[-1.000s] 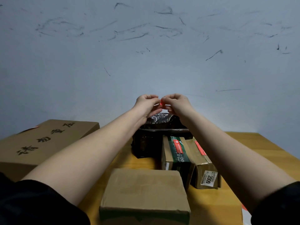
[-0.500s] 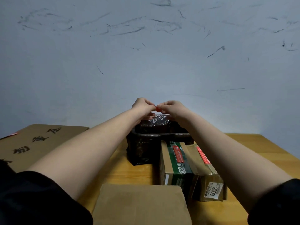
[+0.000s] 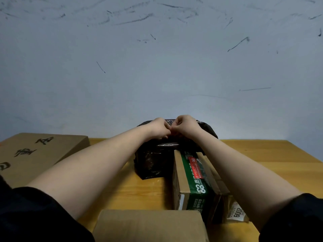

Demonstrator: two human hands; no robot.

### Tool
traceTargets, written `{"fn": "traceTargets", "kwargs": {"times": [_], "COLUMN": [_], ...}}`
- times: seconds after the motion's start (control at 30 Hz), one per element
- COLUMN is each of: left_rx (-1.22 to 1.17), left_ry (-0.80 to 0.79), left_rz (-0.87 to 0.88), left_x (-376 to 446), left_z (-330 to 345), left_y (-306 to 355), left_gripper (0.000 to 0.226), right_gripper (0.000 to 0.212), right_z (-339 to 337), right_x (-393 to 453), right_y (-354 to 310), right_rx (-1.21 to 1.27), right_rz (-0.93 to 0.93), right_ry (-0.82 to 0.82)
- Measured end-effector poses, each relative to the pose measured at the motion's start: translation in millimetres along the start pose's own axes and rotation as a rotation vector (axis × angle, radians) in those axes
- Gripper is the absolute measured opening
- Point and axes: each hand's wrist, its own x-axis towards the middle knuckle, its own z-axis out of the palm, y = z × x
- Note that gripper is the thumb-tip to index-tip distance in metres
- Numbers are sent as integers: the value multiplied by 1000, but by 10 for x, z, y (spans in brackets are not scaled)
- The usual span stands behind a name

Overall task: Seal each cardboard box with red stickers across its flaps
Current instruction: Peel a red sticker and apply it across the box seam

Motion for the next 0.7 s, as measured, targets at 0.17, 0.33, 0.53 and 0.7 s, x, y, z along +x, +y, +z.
{"fn": "traceTargets", "kwargs": {"times": [0.17, 0.33, 0.53, 0.7], "left_rx": [133, 158, 203, 292], "left_ry": [-61, -79, -60, -35], "left_rz": [6, 8, 34, 59], "left_x": [2, 17, -18, -72], "left_z": [43, 43, 5, -18], "left_y": [-6, -5, -2, 20], "left_gripper": [25, 28, 32, 31], "right_gripper": [18, 22, 22, 18], "right_z": [21, 12, 19, 46], "right_x": [20, 36, 19, -30], "right_y": [65, 97, 69, 90], "right_rx": [-49, -83, -191, -381], "right_rz": [71, 80, 36, -7], "right_ry": [-92, -148, -131, -42]}}
